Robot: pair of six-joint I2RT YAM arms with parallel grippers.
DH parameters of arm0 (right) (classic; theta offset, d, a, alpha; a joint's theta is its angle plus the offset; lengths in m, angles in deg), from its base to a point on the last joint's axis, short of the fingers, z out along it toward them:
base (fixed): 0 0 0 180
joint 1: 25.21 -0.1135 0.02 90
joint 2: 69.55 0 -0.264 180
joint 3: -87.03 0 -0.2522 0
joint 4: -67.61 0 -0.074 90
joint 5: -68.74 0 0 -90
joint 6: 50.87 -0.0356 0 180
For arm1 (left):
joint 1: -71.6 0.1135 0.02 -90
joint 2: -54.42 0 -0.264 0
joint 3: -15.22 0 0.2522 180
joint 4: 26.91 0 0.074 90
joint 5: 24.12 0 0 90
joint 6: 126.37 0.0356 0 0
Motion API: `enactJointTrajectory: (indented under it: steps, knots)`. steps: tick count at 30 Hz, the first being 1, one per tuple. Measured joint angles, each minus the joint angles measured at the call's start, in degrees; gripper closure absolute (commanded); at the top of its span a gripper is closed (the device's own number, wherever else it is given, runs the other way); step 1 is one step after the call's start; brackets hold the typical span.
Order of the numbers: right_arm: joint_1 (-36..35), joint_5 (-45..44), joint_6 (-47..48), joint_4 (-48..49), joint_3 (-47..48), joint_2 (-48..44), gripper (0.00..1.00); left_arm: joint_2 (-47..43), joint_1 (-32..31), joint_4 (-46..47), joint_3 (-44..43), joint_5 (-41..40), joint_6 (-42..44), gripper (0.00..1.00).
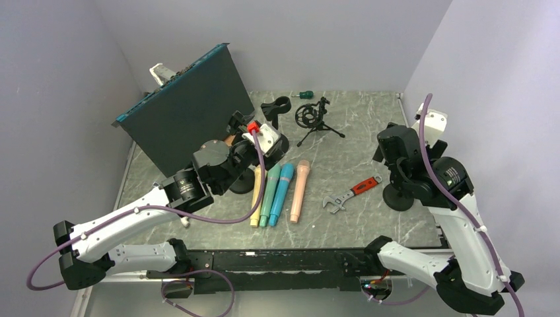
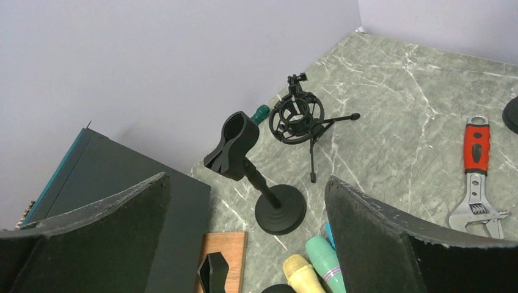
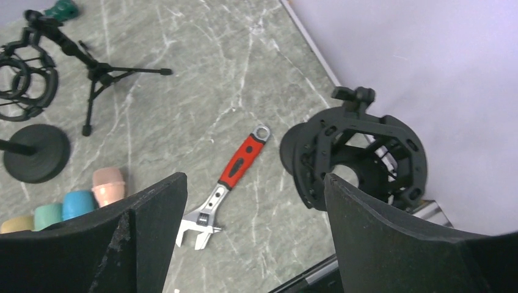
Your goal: Remove the microphone from the stand
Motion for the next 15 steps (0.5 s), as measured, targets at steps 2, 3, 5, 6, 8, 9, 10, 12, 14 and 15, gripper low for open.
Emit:
enactJointTrajectory:
  steps: [2,3,5,6,8,9,10,12,14,15]
  knots:
    - [0.0,-1.01,-1.25,-1.99,0.22,0.0,0.16,0.04,-0.11,-0.17,0.0,0.0,0.0,0.01]
    - [0.07,-1.46,-1.75,-2.84,0.22,0.0,0.17,0.09,-0.15,-0.24,0.0,0.02,0.0,0.01]
    - [0.5,-2.38,-2.29,-3.91,0.09,-0.09,0.17,0.13,-0.26,-0.24,0.0,0.0,0.0,0.01]
    - [0.9,-2.75,-2.58,-4.17,-0.15,-0.26,0.18,0.15,-0.31,-0.24,0.0,0.0,0.0,0.01]
    - [2.32,-3.63,-2.93,-4.7,-1.25,-0.76,0.18,0.15,-0.44,-0.24,0.0,-0.02,0.0,0.01]
    - [2.95,-4.0,-3.13,-4.92,-1.81,-0.87,0.18,0.15,-0.48,-0.24,0.0,-0.02,0.0,0.01]
    - [3.8,-4.35,-3.23,-4.92,-2.69,-0.87,0.19,0.15,-0.52,-0.24,0.0,-0.02,0.02,0.01]
    - [5.99,-4.72,-3.06,-4.85,-4.87,-1.01,0.2,0.15,-0.61,-0.24,0.0,-0.02,0.02,0.01]
    - [8.94,-4.28,-1.92,-3.56,-7.41,-1.01,0.22,0.15,-0.68,-0.24,0.0,-0.02,0.02,0.01]
    - [10.23,-3.78,-1.09,-2.6,-8.55,-1.03,0.26,0.15,-0.7,-0.24,0.0,-0.04,0.04,0.01]
